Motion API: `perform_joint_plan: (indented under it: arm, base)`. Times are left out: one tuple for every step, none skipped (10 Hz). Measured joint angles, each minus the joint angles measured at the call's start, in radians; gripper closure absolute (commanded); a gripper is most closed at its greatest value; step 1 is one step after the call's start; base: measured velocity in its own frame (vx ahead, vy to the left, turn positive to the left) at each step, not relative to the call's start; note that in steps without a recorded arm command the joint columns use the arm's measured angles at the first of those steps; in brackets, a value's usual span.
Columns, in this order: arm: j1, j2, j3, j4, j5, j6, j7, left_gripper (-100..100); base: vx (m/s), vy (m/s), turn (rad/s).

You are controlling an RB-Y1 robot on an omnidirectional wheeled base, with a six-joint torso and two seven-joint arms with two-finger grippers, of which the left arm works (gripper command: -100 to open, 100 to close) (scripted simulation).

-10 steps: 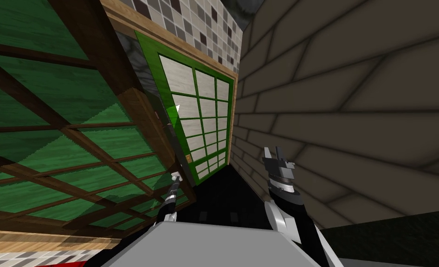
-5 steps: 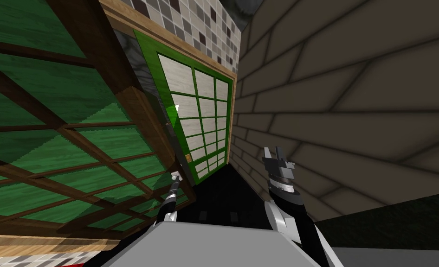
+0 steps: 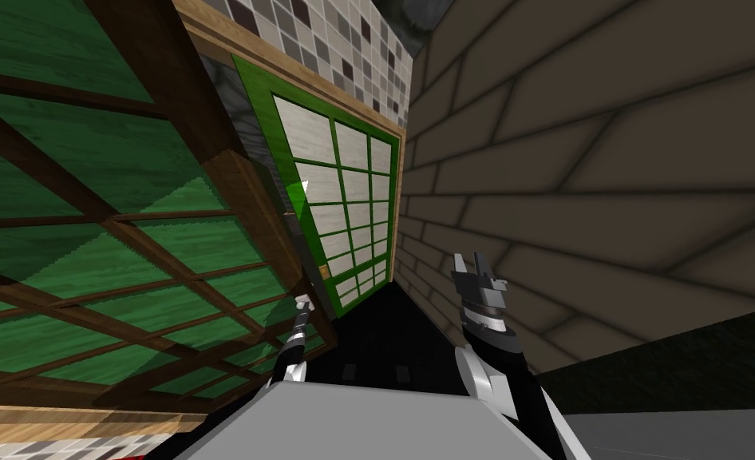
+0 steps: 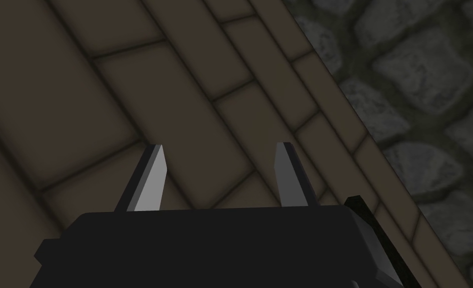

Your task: Pull the door open

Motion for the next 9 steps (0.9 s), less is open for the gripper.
perform_joint_plan:
  arm:
    - [0.001,0.006,-0.008,0.001,0.006,0.0,0.027,100]
    - [0.008,0.003,-0.012,-0.015,0.009,0.008,0.047,100]
    - [0.008,0.007,-0.019,-0.016,0.016,0.01,0.073,100]
    - [0.007,0.006,-0.022,-0.017,0.019,0.01,0.091,100]
    - [0.008,0.006,-0.025,-0.014,0.02,0.006,0.101,100]
    - [0.004,0.014,-0.032,-0.004,0.026,0.002,0.126,100]
    - [0.011,0.017,-0.041,-0.022,0.034,0.012,0.158,100]
    - [-0.015,0.026,-0.041,0.019,0.041,-0.003,0.178,100]
    - [0.008,0.018,-0.05,-0.023,0.046,0.011,0.204,100]
  base:
    - [-0.031,0.007,-0.03]
    - [-0.042,0.005,-0.055]
    - [-0.033,0.012,-0.023]
    - [-0.012,0.007,0.01]
    - [-0.02,-0.002,-0.029]
    - [-0.058,0.007,-0.074]
    - [-0.05,0.006,-0.027]
    - [-0.036,0.002,-0.045]
    - [-0.028,0.0,0.002]
